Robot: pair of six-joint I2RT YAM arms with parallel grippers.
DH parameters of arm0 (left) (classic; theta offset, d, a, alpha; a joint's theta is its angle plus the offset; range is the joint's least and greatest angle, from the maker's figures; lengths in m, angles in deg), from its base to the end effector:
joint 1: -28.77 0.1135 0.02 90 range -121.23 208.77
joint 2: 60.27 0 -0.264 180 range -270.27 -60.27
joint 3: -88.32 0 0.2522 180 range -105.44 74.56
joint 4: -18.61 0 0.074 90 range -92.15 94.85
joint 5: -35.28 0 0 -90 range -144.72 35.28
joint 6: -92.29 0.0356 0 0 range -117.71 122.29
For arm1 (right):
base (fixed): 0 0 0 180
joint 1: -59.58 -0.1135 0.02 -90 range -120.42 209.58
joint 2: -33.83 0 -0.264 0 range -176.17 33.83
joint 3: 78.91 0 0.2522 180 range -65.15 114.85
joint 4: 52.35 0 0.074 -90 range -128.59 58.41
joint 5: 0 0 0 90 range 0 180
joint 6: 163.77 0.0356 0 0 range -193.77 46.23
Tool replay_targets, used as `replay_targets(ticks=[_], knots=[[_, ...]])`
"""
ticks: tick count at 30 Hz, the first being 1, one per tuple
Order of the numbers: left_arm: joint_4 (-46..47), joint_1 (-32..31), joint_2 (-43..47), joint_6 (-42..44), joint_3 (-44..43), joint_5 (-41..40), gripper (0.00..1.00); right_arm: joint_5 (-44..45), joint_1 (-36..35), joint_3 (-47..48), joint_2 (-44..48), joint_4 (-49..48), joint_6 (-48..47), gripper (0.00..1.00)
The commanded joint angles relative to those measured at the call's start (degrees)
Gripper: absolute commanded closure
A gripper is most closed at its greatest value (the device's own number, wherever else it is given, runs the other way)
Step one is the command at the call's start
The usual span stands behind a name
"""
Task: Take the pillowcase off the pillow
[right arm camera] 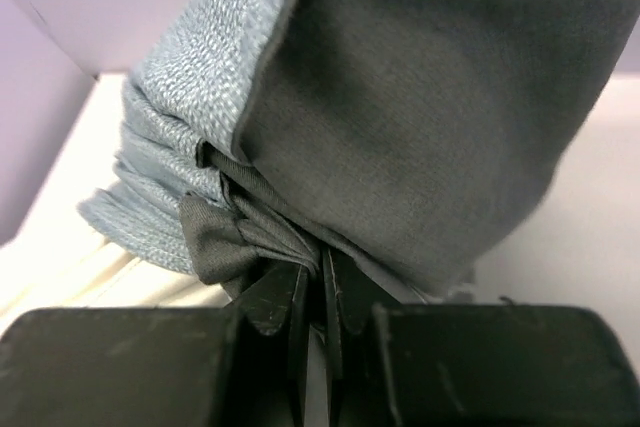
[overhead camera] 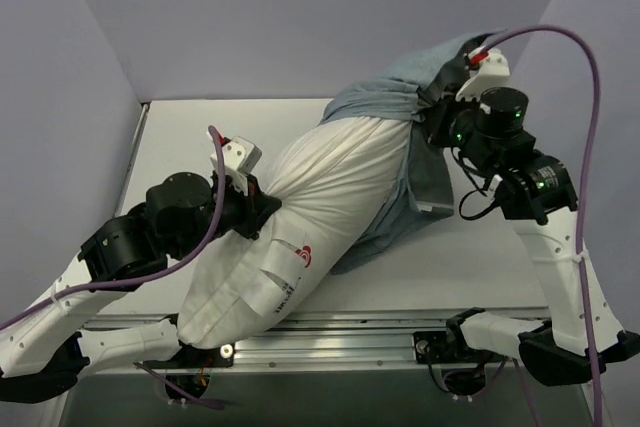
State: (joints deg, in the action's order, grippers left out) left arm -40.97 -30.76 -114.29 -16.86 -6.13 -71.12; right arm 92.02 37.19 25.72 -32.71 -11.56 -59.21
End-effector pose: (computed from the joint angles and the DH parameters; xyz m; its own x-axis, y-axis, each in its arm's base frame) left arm 0.0893 -0.1320 0.4552 -0.3840 0.0321 -0.9228 0.5987 0.7694 -0.2224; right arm 0.2065 0.0837 0.5061 -0.1297 0.2183 -0.9672 -0.3260 0.9119 0.2495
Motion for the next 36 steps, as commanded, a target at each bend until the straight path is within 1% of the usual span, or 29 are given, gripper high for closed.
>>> replay_targets(ticks=[1, 4, 5, 6, 7, 8, 9, 11, 12, 13, 14, 15, 16, 17, 18, 19, 20, 21, 22, 23, 26, 28, 29, 32, 33, 34, 35, 36], knots=[[1.52, 1.78, -0.29, -0.96, -7.64, 5.67, 0.98, 6.42, 3.5, 15.26, -1.04, -3.85, -3.84, 1.0], [1.7, 7.3, -2.49, -3.77, -7.56, 10.76, 0.98, 3.26, 3.41, 17.85, -2.97, -2.85, -3.5, 1.0], [1.96, 9.67, -3.36, -4.56, -5.73, 13.04, 0.98, 1.51, 3.5, 17.68, -4.02, -2.94, -3.06, 1.0], [3.62, 15.35, -3.72, -5.36, -4.32, 19.07, 0.98, 0.62, 3.41, 17.33, -4.55, -3.29, -2.88, 0.96], [4.94, 18.28, -4.07, -6.41, -2.48, 22.0, 0.98, -0.08, 3.41, 16.71, -5.17, -3.38, -2.7, 0.92], [6.17, 21.0, -5.03, -6.94, 1.72, 24.2, 0.98, -0.7, 3.41, 14.88, -5.87, -3.56, -2.62, 0.89], [8.36, 25.99, -5.83, -7.55, 3.59, 25.7, 0.98, -1.31, 3.41, 13.64, -7.18, -4.34, -2.35, 0.87], [10.48, 29.89, -8.45, -7.82, 7.1, 28.09, 0.97, -1.41, 3.41, 10.05, -8.42, -5.84, -2.09, 0.84], [12.93, 31.39, -9.6, -7.65, 9.82, 28.09, 0.93, -1.15, 3.32, 6.81, -10.17, -6.89, -1.83, 0.77], [14.17, 33.23, -10.66, -6.6, 10.63, 26.18, 0.86, -0.88, 3.23, 5.3, -11.06, -7.42, -1.82, 0.73], [15.14, 33.86, -12.93, -5.81, 11.07, 24.33, 0.7, -0.53, 3.23, 3.89, -11.93, -7.86, -1.65, 0.69], [16.63, 34.12, -14.26, -5.11, 11.08, 22.23, 0.61, -0.35, 3.15, 1.61, -13.33, -8.91, -1.73, 0.64], [17.25, 34.56, -15.49, -3.1, 10.21, 19.94, 0.51, 0.26, 3.06, 0.55, -13.87, -9.62, -1.3, 0.61], [17.87, 34.74, -18.11, -2.03, 9.41, 15.31, 0.36, 0.26, 2.88, -0.51, -13.96, -10.32, -0.86, 0.59], [18.83, 34.92, -19.53, -0.89, 8.19, 13.09, 0.29, 0.09, 2.79, -1.48, -13.79, -12.07, -0.51, 0.52], [19.54, 35.0, -20.68, 2.16, 5.39, 10.8, 0.23, -0.17, 2.79, -3.31, -13.53, -12.95, 0.19, 0.48], [20.5, 35.01, -22.86, 3.5, 3.97, 6.25, 0.16, -0.35, 2.53, -4.11, -12.74, -13.66, 0.46, 0.41], [21.03, 35.01, -23.84, 4.91, 2.39, 4.47, 0.03, -0.44, 2.44, -4.82, -12.3, -14.54, 0.72, 0.37], [21.56, 35.09, -24.55, 7.96, -0.76, 3.41, 0.06, -0.44, 2.27, -6.04, -11.95, -14.72, 0.9, 0.34], [22.09, 35.01, -25.69, 9.56, -2.36, 2.18, 0.06, -0.27, 2.18, -6.66, -11.16, -14.98, 1.08, 0.28], [22.53, 34.66, -25.96, 13.09, -7.27, 1.11, 0.06, -1.22, 1.74, -9.65, -9.49, -15.86, 0.9, 0.2], [22.53, 33.87, -25.17, 14.58, -8.26, 0.5, 0.06, -1.41, 1.13, -12.45, -8.96, -16.65, 0.9, 0.18], [22.62, 33.17, -23.86, 15.11, -7.91, 0.41, 0.06, -3.15, 0.77, -13.6, -8.61, -16.92, 0.9, 0.18], [21.31, 27.2, -21.32, 17.48, -5.72, -2.22, 0.06, -3.17, -1.51, -18.25, -8.51, -18.06, 1.08, 0.18], [20.78, 22.57, -20.87, 17.66, -3.36, -3.45, 0.06, -2.99, -2.12, -19.32, -8.52, -18.67, 1.25, 0.18], [20.25, 20.35, -20.43, 17.05, -1.86, -6.16, 0.06, -2.99, -3.61, -20.28, -8.52, -19.02, 1.34, 0.18], [19.55, 18.41, -19.55, 15.92, -0.19, -7.14, 0.06, -2.99, -4.49, -21.25, -8.69, -19.46, 1.43, 0.18], [19.37, 15.7, -19.02, 14.34, 3.83, -7.85, 0.06, -3.16, -5.55, -23.0, -8.86, -20.51, 1.25, 0.18]])
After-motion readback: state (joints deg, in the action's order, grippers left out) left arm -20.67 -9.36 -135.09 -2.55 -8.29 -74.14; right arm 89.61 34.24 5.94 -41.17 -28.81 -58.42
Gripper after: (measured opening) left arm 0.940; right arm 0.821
